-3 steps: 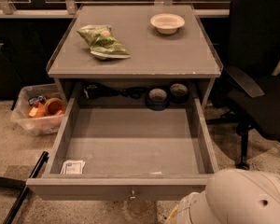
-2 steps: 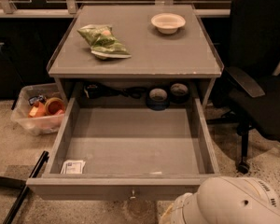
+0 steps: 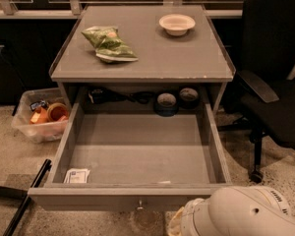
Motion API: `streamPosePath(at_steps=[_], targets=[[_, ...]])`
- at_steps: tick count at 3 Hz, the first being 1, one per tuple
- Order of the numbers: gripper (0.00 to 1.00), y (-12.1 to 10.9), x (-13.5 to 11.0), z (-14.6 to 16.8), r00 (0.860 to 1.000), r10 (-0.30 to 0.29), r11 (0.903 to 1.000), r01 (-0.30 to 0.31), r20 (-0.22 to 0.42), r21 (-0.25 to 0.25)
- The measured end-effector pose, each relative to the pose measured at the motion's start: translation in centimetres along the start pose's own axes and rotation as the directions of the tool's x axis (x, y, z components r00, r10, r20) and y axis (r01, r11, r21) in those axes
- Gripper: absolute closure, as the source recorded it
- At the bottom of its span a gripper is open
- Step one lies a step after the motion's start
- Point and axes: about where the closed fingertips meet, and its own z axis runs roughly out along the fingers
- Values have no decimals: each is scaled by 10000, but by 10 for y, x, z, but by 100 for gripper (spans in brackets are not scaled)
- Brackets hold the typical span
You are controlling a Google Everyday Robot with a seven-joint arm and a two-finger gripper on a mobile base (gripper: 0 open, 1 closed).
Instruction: Close top drawer
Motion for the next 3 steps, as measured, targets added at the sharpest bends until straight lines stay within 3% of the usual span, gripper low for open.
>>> streamPosePath(at_steps=[2, 3], targets=[[100, -60, -14, 0, 9947, -1007, 9902, 980, 225, 995], [81, -59, -13, 0, 9946, -1009, 9902, 982, 225, 996]])
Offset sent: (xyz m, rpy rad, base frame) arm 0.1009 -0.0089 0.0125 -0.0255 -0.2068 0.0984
